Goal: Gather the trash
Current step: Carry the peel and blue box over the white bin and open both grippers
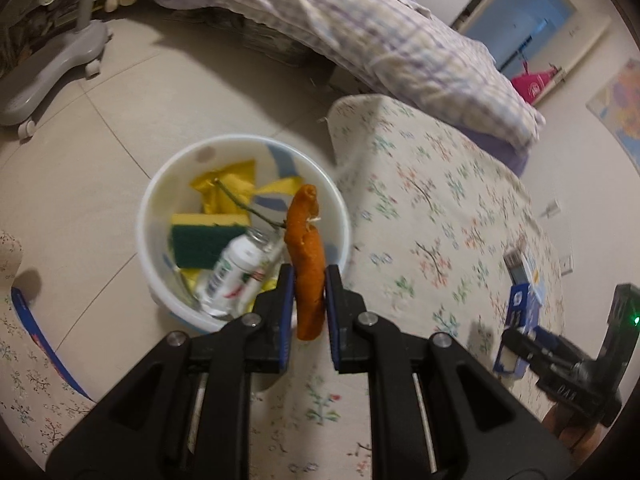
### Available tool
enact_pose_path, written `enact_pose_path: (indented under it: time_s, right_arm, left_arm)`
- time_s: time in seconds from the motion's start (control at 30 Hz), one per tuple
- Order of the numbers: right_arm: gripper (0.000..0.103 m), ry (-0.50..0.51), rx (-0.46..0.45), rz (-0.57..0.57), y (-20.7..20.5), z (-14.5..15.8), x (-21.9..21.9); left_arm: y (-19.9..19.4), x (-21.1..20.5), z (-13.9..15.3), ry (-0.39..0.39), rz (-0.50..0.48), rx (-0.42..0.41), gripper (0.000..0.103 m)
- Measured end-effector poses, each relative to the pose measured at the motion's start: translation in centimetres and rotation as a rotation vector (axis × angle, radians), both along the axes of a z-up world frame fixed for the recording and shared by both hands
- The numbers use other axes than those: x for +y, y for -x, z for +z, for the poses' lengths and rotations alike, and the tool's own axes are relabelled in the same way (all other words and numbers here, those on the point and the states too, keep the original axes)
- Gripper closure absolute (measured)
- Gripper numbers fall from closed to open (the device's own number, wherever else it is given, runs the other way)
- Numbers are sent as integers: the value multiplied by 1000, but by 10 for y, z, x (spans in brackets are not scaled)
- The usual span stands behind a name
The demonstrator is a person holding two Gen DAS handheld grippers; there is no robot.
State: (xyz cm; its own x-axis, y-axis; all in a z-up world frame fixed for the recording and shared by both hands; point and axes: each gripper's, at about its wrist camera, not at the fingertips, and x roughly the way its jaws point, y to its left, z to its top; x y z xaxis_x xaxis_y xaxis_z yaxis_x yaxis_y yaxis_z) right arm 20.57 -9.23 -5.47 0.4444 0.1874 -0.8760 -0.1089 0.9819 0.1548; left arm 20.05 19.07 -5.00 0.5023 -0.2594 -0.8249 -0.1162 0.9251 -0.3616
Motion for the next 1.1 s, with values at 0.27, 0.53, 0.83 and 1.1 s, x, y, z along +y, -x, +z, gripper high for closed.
enact_pose_path:
  time_s: [0.27,0.53,0.83,1.1]
  right_arm:
    - [32,16,40,82,-21,-8,53]
    - [32,2,53,156,-47,-4,114]
    - [32,32,46,212,-67,-5,173]
    - [23,-38,7,224,-80,9,196]
  left_arm:
    - [1,39,5,-122,92,18,37]
    - [15,72,7,-273,184,3,18]
    - [17,91,5,-258,200,28,17]
    - [21,98,12,-260,198,8,17]
